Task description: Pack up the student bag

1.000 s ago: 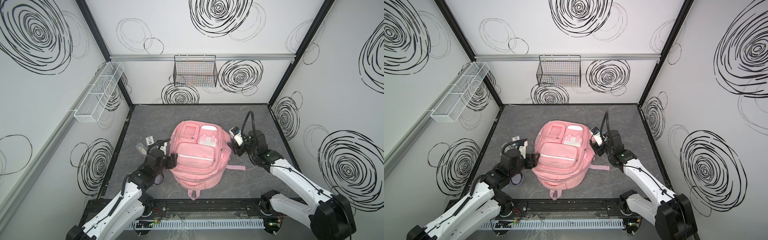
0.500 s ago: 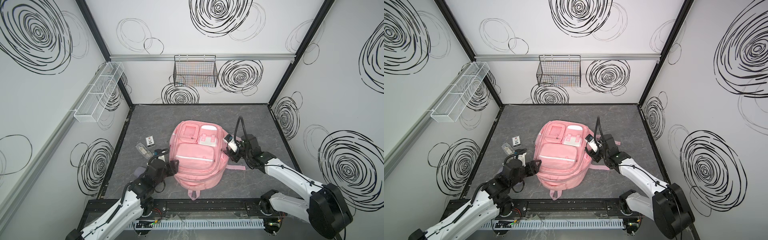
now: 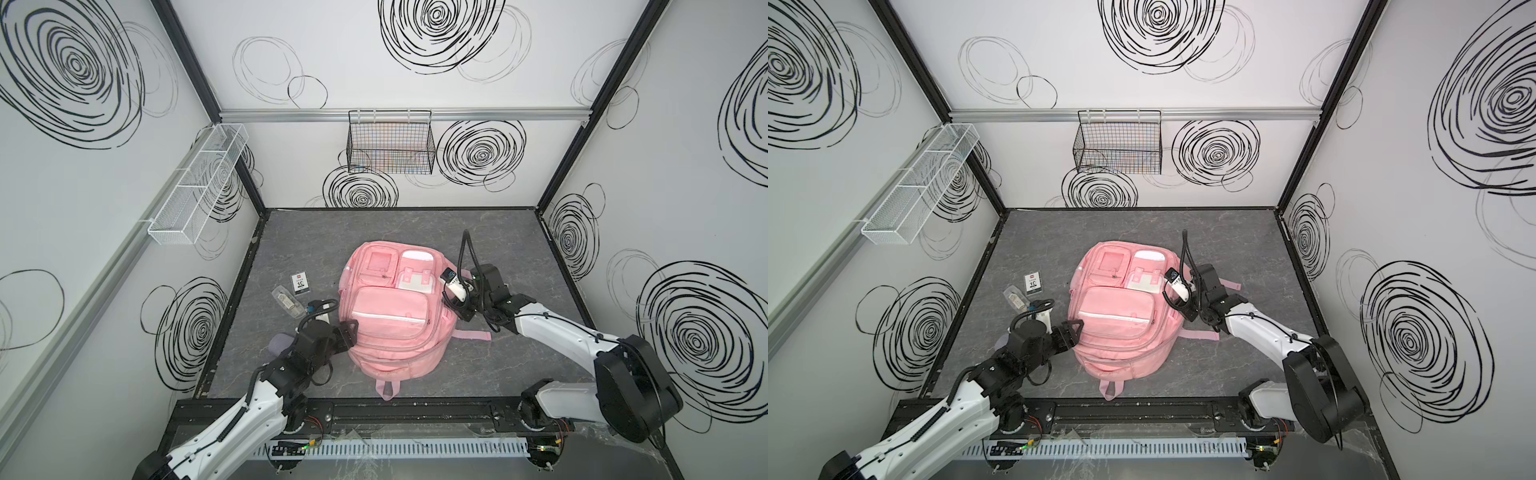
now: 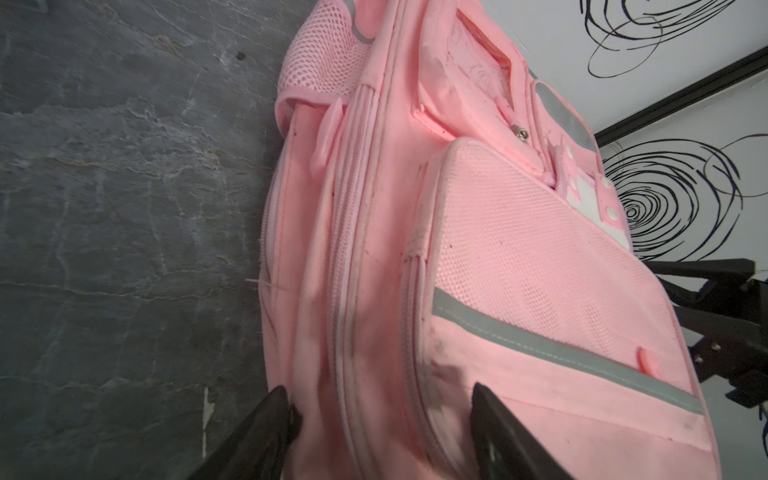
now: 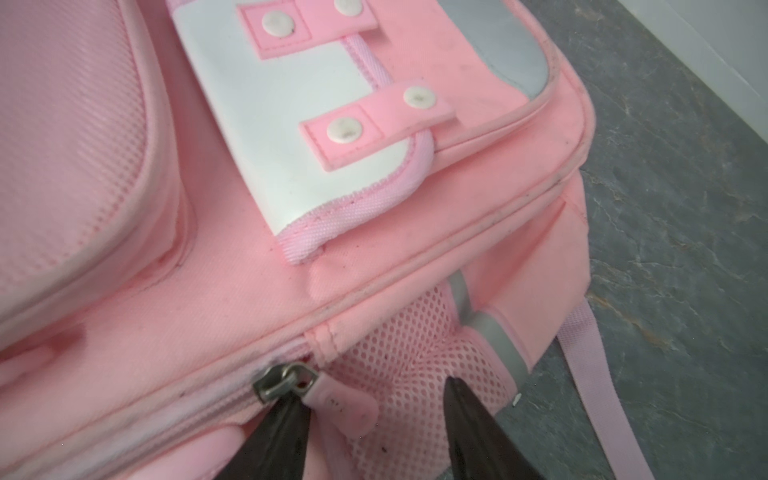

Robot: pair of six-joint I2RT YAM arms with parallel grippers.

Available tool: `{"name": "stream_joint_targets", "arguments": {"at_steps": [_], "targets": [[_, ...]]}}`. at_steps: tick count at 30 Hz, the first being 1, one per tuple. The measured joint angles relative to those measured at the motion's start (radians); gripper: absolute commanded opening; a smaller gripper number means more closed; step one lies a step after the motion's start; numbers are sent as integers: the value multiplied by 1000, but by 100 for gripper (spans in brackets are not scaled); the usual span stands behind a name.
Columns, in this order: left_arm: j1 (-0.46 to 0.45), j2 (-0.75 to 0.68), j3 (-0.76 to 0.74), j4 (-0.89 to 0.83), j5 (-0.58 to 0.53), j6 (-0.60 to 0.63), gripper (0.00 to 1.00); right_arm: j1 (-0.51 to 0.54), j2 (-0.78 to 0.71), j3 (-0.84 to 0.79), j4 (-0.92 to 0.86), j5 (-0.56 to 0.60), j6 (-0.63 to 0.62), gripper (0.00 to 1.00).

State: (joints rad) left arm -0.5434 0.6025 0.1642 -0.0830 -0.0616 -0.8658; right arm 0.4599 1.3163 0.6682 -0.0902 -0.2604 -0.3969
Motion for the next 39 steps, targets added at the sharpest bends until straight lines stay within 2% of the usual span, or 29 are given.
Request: {"name": "stream_joint_targets", "arguments": {"at_steps": [1,2,9,11,14,17,22,25,28,33,39], "targets": [[0,4,-3,6,2,-3,71,1,8,6,-2,-1,-6,22],[0,8,-4,11,5,-5,71,2,19,14,-3,-6,-9,18],[0,39,-3,41,10,-5,70,6,132,114,-61,-13,-19,12],[0,49,0,42,10,-2,70,7,133,116,-61,-10,-13,16],[-2,59,19,33,6,13,70,6,111,106,-47,-3,19,37],[-6,71,65,-2,-10,49,69,-17,43,47,15,-17,87,42],[-21,126,229,-65,-60,155,71,-117,-15,-20,122,-99,286,36],[-25,179,339,-63,-85,222,74,-214,10,5,116,-153,447,35],[-14,202,375,-43,-111,246,73,-279,72,78,69,-224,607,36],[56,130,266,-43,-133,199,73,-238,127,125,28,-321,848,38],[86,35,169,-81,-137,147,73,-156,117,43,68,-372,1080,41]]}}
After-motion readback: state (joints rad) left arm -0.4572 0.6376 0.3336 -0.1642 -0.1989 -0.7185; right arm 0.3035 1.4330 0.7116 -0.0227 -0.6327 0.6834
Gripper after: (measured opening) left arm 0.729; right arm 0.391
